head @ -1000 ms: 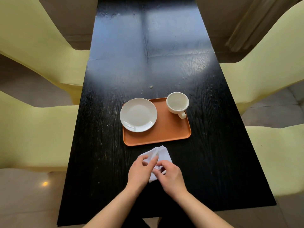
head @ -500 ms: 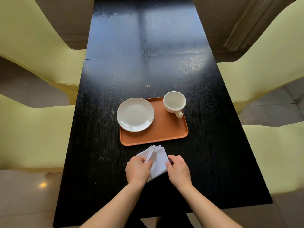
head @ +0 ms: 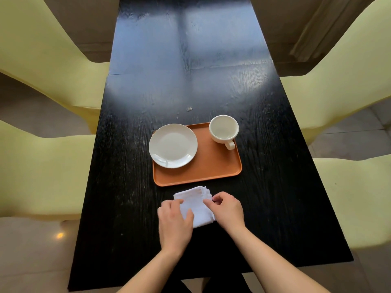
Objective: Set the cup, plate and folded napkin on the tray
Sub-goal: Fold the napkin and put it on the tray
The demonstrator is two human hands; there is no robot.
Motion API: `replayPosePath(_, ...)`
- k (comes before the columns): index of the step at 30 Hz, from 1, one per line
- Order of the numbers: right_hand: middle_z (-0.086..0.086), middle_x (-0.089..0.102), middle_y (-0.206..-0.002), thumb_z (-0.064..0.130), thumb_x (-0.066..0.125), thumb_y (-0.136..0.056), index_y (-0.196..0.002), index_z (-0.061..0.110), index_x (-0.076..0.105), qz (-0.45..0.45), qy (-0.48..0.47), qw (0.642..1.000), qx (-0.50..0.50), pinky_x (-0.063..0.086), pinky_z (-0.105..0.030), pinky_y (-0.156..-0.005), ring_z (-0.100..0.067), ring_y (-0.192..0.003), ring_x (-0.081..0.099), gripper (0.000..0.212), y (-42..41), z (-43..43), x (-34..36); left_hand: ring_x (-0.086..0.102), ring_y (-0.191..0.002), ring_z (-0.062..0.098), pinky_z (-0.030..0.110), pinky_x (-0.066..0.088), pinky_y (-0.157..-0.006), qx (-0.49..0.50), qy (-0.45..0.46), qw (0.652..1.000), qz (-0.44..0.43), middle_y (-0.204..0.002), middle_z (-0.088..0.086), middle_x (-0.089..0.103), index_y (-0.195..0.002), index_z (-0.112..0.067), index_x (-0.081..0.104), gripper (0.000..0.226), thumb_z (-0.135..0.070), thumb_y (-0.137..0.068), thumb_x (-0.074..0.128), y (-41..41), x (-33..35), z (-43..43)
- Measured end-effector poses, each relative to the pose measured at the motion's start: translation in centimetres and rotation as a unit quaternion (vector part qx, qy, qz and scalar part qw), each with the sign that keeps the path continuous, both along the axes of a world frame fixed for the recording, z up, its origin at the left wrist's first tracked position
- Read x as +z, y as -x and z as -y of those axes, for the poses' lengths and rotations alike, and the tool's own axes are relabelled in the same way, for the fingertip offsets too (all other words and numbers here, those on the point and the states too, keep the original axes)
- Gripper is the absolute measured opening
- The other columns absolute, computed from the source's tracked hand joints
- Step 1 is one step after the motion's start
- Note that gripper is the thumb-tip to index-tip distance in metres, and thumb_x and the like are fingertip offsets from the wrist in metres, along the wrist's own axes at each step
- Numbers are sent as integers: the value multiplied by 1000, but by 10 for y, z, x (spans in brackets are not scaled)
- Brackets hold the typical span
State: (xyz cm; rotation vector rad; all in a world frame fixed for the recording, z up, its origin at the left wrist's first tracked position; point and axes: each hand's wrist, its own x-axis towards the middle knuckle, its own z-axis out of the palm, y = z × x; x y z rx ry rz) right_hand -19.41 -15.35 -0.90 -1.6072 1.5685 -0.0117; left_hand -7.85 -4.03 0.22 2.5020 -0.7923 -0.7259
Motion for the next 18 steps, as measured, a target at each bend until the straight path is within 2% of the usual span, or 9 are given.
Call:
replayPosePath(3, 8, 65, -84, 46, 74, -78, -88, 24, 68, -39, 38, 997, 53, 50, -30, -72, -13, -81, 63, 25, -8, 0, -1, 54, -109, 24, 36, 47, -88, 84, -18, 993, -81, -122, 8, 50, -131, -12, 52, 47, -31, -89, 61, -14, 1, 2)
replayPosePath(5, 8, 62, -89, 43, 72, -81, -92, 24, 70, -46, 62, 993, 85, 51, -30, -73, -13, -84, 61, 23, -11, -3, -3, 61, -89, 17, 34, 50, -76, 95, -6, 987, -128, -111, 4, 57, -112, -18, 58, 26, -28, -89, 60, -18, 2, 7)
replayPosePath(7, 6, 60, -93, 40, 68, -86, -99, 23, 71, -44, 99, 988, 113, 52, -31, -74, -15, -89, 60, 22, -10, -8, -7, 60, -79, 15, 33, 48, -68, 105, -1, 984, -141, -101, 7, 61, -98, -18, 59, 13, -26, -88, 60, -20, 0, 12)
replayPosePath(9, 4, 59, -94, 36, 65, -89, -105, 20, 72, -31, 125, 982, 137, 50, -30, -73, -16, -91, 57, 24, -9, -14, -11, 62, -84, 19, 37, 53, -74, 121, 4, 980, -156, -101, 8, 64, -100, -16, 63, 15, -24, -88, 61, -21, -3, 13)
replayPosePath(12, 0, 60, -96, 30, 64, -90, -112, 15, 71, -12, 125, 977, 172, 48, -29, -75, -18, -92, 56, 27, -13, -18, -15, 62, -97, 23, 43, 53, -89, 134, 8, 976, -172, -113, 9, 61, -118, -11, 60, 33, -24, -88, 64, -19, -6, 16)
replayPosePath(15, 3, 60, -98, 26, 65, -92, -116, 19, 73, 6, 81, 989, 124, 48, -28, -75, -17, -94, 61, 26, -16, -15, -15, 56, -97, 23, 34, 47, -85, 128, 22, 976, -173, -118, 8, 47, -124, -14, 48, 41, -24, -88, 65, -15, -5, 18)
replayPosePath(18, 7, 58, -98, 29, 67, -89, -115, 24, 73, 15, 69, 995, 68, 47, -25, -71, -12, -87, 60, 26, -11, -14, -16, 57, -100, 20, 38, 51, -88, 145, 39, 969, -194, -116, 5, 54, -124, -19, 47, 37, -24, -91, 62, -17, -8, 21)
